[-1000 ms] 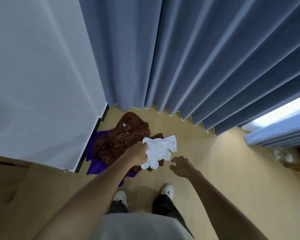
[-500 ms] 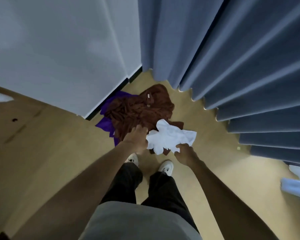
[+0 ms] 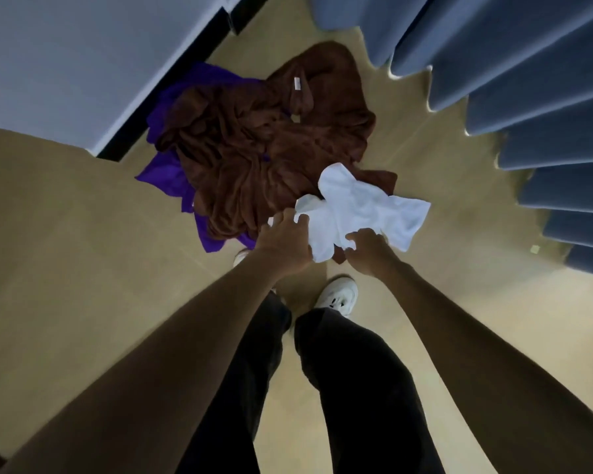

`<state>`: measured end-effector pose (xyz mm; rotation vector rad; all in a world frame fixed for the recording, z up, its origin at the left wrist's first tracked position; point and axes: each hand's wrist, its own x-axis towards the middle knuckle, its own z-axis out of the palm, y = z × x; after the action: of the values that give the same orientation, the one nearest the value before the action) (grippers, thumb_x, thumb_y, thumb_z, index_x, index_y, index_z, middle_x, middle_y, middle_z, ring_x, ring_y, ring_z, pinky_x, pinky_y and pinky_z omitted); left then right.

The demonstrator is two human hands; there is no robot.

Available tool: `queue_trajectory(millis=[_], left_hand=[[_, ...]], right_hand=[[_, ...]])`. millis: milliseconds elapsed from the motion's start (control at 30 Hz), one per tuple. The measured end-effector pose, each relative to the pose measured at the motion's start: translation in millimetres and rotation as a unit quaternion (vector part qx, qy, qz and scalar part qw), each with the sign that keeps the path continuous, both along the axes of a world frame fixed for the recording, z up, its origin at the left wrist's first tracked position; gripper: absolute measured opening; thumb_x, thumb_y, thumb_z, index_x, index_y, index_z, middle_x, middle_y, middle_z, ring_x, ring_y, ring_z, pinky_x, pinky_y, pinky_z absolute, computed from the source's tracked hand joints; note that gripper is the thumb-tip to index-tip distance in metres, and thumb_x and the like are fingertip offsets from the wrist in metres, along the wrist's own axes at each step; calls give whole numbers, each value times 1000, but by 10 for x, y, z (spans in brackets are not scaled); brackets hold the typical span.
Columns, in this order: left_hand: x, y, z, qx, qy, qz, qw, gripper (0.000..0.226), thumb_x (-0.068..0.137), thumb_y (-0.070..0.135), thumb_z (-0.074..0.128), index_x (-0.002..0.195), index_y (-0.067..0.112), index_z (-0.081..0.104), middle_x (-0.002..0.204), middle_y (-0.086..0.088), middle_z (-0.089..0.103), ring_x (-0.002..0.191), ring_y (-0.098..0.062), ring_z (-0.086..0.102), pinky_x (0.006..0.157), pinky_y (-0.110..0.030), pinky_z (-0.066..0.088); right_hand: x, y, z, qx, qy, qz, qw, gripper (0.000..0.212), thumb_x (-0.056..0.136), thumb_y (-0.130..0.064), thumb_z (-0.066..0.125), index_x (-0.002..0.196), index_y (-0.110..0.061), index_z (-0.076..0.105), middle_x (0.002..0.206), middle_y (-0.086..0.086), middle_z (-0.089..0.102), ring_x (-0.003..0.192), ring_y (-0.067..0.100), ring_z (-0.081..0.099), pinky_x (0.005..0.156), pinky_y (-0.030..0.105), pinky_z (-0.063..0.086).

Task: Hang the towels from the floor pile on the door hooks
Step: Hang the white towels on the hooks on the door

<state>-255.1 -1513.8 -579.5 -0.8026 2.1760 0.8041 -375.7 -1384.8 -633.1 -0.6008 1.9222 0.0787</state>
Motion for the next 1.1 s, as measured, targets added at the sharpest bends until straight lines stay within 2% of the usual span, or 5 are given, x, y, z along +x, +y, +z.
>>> queue_trajectory(millis=[267,467,533,800,1100], left_hand=[[257,-140,-1491,6,3,8,1000,54,92,22,46,143,12,29,150,-12,26,138,-30,25,109,-44,28],[474,-101,-1581,7,-12,27,1000,46,91,17,44,135,9,37,141,-12,34,130,-29,34,105,-42,35],[521,-44,-1291,16,-20,33,999,44,91,16,43,134,10,36,141,-11,34,129,-29,34,100,-43,38],[335,-127,752,8,22,49,999,50,94,21,41,142,11,29,142,-10,36,131,-27,36,104,-42,38],[-227,-496,3352,32,231,89,968,49,86,-5,44,133,6,49,134,-13,52,125,-26,47,106,-29,36]], right_hand=[[-9,-320,-1804,62,16,38,997,48,95,-26,43,142,-28,38,157,7,11,141,31,19,112,42,27],[65,-416,-1849,27,62,-43,997,23,91,-14,44,108,-2,55,111,17,57,109,36,55,93,40,49],[100,-426,-1483,13,39,-37,998,20,91,-15,45,86,-2,60,92,18,62,91,34,62,79,39,53],[86,-327,911,-166,29,-82,982,15,83,0,52,91,-9,61,84,-3,58,85,16,56,63,10,32],[-164,-742,3836,-402,15,-15,915,41,84,2,49,54,-21,34,55,0,39,59,14,38,58,23,29]])
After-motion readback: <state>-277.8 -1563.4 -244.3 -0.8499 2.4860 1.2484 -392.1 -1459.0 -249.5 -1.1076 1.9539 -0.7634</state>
